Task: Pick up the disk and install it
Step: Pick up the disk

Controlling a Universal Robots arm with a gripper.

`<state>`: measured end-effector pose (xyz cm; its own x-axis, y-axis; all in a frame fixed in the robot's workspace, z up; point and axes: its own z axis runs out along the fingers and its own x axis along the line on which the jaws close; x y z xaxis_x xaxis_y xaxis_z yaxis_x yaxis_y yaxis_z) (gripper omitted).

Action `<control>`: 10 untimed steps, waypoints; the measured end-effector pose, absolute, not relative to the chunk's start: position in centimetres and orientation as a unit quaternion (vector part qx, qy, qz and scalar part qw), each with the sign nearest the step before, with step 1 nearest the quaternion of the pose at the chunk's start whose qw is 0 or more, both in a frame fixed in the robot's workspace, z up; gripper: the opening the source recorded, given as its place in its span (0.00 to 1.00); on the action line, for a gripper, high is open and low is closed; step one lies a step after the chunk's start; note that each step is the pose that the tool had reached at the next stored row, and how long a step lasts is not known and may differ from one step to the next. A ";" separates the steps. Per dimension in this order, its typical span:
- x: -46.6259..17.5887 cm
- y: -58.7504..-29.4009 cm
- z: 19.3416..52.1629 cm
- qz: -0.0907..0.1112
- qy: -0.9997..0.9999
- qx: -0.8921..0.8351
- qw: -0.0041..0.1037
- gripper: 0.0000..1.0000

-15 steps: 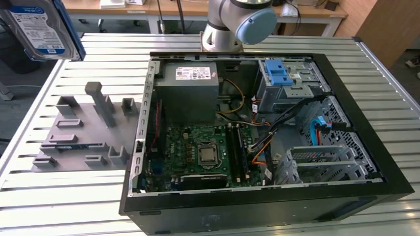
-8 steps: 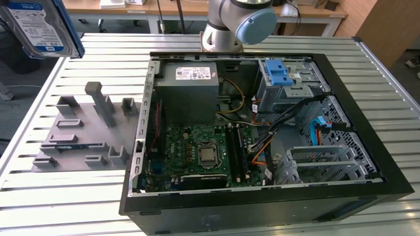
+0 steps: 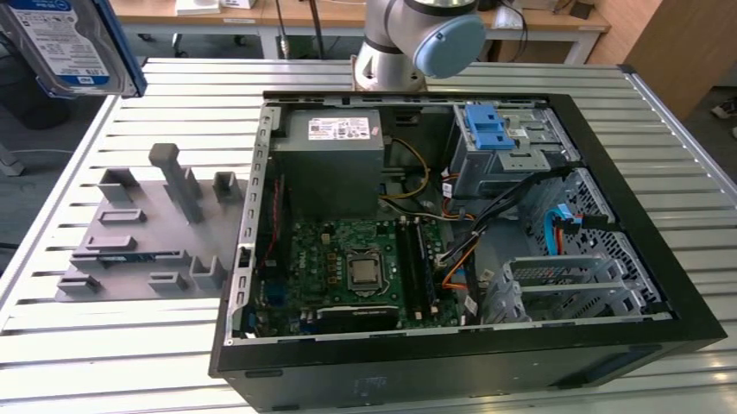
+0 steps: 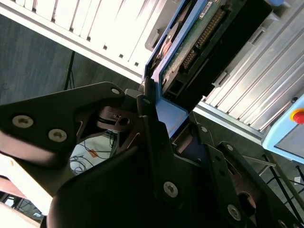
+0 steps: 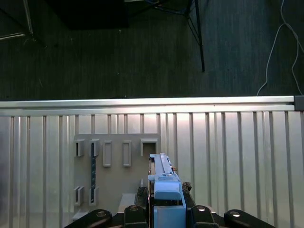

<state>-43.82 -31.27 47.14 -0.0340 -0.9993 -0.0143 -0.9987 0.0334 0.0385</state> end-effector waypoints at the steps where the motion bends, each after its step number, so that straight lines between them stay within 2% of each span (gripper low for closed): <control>1: -43.8 -31.3 47.3 -0.019 -0.719 0.695 0.008 0.36; 10: -43.8 -31.2 48.3 -0.019 -0.719 0.695 0.008 0.36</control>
